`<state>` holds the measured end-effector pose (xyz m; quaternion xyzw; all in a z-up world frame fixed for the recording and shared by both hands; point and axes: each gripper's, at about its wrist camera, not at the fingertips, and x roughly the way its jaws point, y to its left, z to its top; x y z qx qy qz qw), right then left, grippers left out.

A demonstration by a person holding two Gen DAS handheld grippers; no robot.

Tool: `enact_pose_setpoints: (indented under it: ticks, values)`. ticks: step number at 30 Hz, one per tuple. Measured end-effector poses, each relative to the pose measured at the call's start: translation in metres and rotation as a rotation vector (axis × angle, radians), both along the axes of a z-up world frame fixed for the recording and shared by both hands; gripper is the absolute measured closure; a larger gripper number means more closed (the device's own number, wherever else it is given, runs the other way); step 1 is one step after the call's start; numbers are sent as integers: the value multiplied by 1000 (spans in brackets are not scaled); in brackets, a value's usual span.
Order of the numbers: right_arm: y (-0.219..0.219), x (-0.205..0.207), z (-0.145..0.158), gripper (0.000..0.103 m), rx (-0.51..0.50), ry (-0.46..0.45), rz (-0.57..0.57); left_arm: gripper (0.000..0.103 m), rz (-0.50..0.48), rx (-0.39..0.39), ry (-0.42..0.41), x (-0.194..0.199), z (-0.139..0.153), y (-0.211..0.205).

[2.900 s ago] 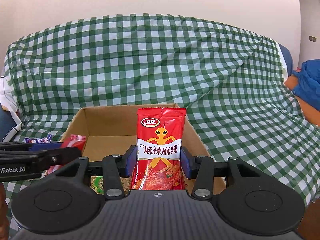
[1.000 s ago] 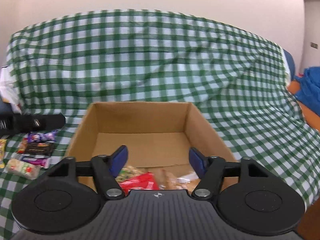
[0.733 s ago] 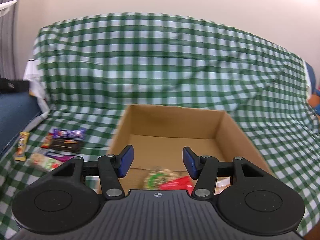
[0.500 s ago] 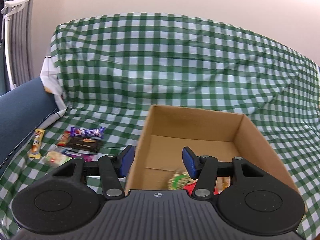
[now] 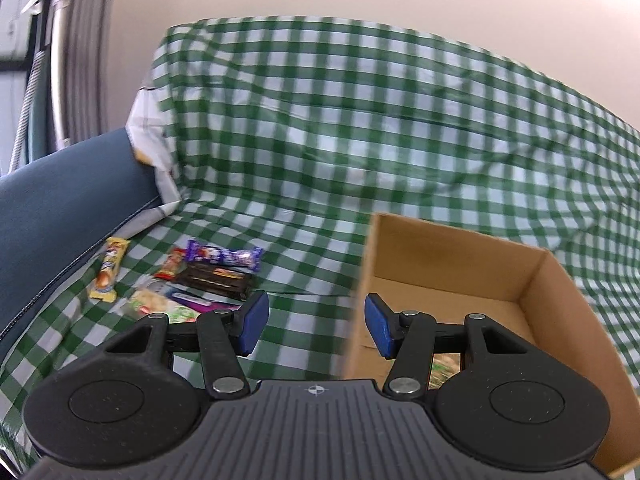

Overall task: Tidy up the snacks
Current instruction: 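Move both tools back from the box to the snack pile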

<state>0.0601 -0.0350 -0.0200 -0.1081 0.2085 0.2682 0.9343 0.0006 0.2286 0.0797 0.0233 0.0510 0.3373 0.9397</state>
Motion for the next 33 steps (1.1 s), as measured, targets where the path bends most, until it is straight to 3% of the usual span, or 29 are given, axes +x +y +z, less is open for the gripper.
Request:
enact_pose_setpoints:
  ticks: [2, 4, 6, 8, 9, 11, 14, 16, 18, 20, 21, 23, 26, 29, 33]
  values:
    - [15, -1, -5, 48, -10, 7, 31, 17, -28, -54, 33, 4, -21, -4]
    - [27, -1, -9, 48, -21, 14, 60, 31, -26, -87, 135, 15, -35, -2]
    - [41, -1, -15, 48, -37, 23, 93, 32, 22, -13, 151, 13, -35, -8]
    - [53, -3, -18, 48, -43, 27, 129, 24, 157, 110, 167, 5, -27, -10]
    - [58, -4, -20, 48, -47, 28, 146, 16, 251, 137, 173, 0, -24, -5]
    - [66, -4, -22, 48, -50, 31, 168, 14, 391, 102, 142, -22, -13, 11]
    - [75, -3, -25, 48, -51, 46, 185, 10, 587, 105, 170, -42, -1, 35]
    - [81, -1, -30, 48, -59, 62, 197, 5, 679, 88, 189, -48, 3, 47]
    - [89, 1, -35, 48, -71, 81, 209, 3, 711, 28, 205, -49, 1, 64]
    - [95, 1, -39, 48, -75, 88, 224, 3, 684, -30, 204, -35, -6, 83]
    - [98, 2, -41, 48, -81, 90, 230, 3, 647, -51, 159, -35, -4, 86]
    - [105, 4, -47, 47, -95, 99, 235, 3, 480, -59, -2, -35, 5, 72]
    - [116, 8, -55, 46, -114, 101, 242, 2, 278, -11, -69, -26, 9, 41]
    - [132, 15, -68, 39, -171, 85, 254, 5, 22, -121, 9, -5, -5, 32]
    - [153, 25, -86, 32, -246, 64, 284, 47, -155, -374, 283, 36, -47, 38]
